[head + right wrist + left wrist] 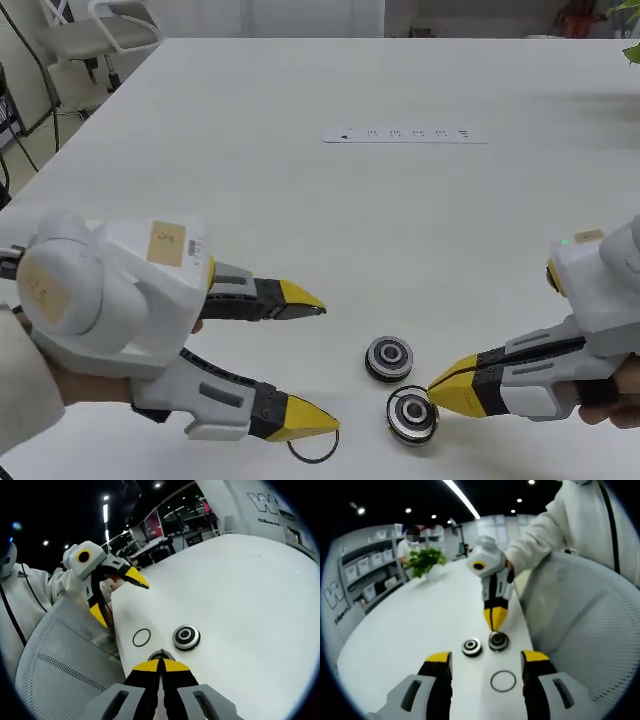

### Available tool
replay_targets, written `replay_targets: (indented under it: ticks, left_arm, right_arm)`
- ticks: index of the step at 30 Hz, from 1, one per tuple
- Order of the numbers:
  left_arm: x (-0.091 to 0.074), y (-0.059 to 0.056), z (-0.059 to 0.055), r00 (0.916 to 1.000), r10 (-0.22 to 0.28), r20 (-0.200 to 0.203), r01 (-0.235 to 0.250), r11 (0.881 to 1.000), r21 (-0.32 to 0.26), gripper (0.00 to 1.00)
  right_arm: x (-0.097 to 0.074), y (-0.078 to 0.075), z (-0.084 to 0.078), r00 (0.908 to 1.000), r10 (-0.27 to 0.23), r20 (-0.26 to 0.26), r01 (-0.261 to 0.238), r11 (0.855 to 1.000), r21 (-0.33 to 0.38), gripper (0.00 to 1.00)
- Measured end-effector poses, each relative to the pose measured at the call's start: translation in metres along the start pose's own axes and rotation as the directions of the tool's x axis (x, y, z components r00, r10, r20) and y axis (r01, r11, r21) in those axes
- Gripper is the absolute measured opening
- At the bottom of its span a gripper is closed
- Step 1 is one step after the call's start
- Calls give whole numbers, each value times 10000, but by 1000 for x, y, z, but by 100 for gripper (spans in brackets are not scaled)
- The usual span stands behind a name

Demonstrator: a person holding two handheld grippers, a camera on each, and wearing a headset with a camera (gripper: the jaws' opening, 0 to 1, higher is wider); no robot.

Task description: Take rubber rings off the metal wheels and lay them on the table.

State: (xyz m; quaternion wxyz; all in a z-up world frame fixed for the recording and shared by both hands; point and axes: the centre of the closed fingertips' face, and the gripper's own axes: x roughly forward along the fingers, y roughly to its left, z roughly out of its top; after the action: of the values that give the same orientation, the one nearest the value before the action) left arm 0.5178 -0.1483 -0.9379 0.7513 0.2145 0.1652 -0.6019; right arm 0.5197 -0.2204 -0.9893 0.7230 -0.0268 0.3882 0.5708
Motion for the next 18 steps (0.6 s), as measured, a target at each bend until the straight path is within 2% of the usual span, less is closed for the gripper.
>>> replay_targets:
  ticks: [5, 8, 11, 18]
  left_arm:
    - [-14, -2, -5, 9991, 348, -232, -344, 9993, 178, 61]
    - [-17, -8, -7, 9990, 390, -206, -391, 9992, -84, 61]
    - [-17, -17, -14, 9989, 323, -341, -326, 9994, -67, 62]
    - [-27, -20, -21, 9965, 783, -290, -800, 9949, -614, 64]
  right_arm:
    - [-1, 1, 0, 9999, -25, -165, 21, 9997, -256, 0]
    - [-2, 2, 1, 9999, 0, -160, -5, 9996, -296, 0]
    - [-2, 3, 1, 9997, 8, -234, -18, 9991, -434, 0]
    - [-9, 8, 11, 10000, 21, 22, -20, 9985, -553, 0]
